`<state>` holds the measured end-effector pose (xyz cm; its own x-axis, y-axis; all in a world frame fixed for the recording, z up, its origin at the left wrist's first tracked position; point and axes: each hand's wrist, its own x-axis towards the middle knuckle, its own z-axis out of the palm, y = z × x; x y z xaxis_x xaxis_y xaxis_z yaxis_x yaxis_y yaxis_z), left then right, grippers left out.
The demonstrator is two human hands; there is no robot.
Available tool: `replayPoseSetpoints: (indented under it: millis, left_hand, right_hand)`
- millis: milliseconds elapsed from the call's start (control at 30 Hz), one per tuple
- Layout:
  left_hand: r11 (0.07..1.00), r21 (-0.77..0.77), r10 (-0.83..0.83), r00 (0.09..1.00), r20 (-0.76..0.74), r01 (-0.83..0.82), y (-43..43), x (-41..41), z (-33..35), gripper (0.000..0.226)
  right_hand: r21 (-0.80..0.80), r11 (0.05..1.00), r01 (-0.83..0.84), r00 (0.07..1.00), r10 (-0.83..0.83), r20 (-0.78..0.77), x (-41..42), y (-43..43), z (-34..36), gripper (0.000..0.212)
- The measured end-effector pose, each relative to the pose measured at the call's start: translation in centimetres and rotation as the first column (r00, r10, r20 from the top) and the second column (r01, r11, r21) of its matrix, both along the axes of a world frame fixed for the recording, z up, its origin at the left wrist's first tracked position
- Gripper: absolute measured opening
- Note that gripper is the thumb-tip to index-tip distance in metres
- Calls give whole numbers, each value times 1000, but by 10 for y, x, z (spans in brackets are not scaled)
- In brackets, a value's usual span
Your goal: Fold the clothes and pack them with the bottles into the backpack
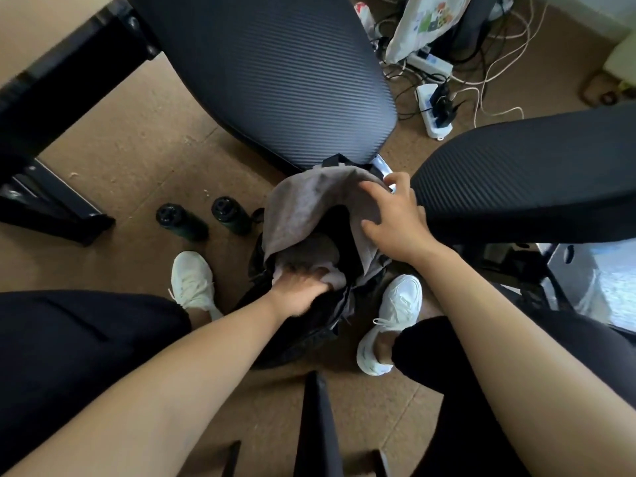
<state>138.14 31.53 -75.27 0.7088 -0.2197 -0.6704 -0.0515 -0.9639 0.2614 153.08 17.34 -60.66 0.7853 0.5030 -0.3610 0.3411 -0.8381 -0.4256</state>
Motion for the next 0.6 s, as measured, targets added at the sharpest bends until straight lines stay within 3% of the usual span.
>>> replayPoseSetpoints:
  millis: [100,200,300,367,400,500,600]
  left_hand:
    - [997,-77,-8,983,-185,-6,5,-3,-5,51]
    - [999,-27,-33,976,-217,28,19,-16,-18,51]
    - [992,99,-59,985,-161,76,24,-21,-17,55]
    - [988,139,-78,996,32,73,17,-22,-18,59]
    - [983,170,-84,995,58,73,14,-26,-15,68]
    - [981,193,4,998,70,-18,13,-45,-25,84]
    - [975,176,129,991,41,-134,17,-41,-25,71]
  right_hand:
    - [3,1000,7,1000,-7,-6,-1,2,0,69]
    - [4,1000,13,1000,-13,-13,-1,2,0,69]
    - [10,1000,5,1000,-5,-11,-1,1,0,69]
    - [12,1000,2,1000,-2,-16,-1,1,1,69]
    - [17,1000,6,1000,-5,-21,-1,1,1,69]
    - [28,999,17,999,-17,-28,-1,2,2,67]
    - [32,999,19,999,-18,-27,-1,2,2,66]
